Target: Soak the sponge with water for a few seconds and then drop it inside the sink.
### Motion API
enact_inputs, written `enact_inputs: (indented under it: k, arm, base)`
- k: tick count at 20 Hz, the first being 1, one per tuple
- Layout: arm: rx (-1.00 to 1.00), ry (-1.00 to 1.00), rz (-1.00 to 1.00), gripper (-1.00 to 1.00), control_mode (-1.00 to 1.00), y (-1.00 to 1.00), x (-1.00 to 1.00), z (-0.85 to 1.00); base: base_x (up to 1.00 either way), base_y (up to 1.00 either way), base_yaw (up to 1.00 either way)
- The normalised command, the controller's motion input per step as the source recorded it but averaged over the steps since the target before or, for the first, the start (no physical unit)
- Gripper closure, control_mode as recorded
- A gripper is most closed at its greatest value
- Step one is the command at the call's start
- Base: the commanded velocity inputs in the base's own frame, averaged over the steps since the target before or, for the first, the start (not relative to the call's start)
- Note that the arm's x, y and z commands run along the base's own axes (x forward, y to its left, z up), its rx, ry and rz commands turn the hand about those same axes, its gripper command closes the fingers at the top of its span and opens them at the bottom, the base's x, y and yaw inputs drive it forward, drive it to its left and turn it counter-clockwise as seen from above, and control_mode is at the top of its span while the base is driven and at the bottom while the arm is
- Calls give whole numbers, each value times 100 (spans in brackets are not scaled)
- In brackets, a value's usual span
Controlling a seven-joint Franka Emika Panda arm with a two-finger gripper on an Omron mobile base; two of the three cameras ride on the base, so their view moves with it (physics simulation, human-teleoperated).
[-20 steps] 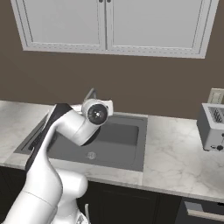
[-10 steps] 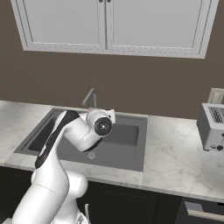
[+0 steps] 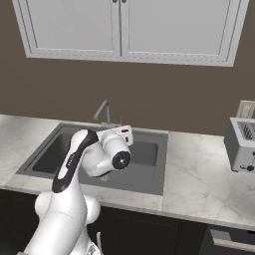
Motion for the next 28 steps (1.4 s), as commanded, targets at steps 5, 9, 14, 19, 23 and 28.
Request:
enact_inputs:
  k: [5,9,14,19,23,28]
  arm:
    - [0,0,0,-100,-100,15,1,0]
    - [0,3,0,-100,-100,24,17,0]
    - [0,16,0,-100,-100,9,41,3]
    - [0,16,-3,-100,-100,0,61,-13]
    - [0,2,-6,-100,-100,0,49,-42]
    - [0,-2,-2,-100,-100,0,26,-38]
  base:
    - [0,0,0]
    - [0,0,0]
    - [0,0,0]
    - [0,0,0]
    - [0,0,0]
    - [0,0,0]
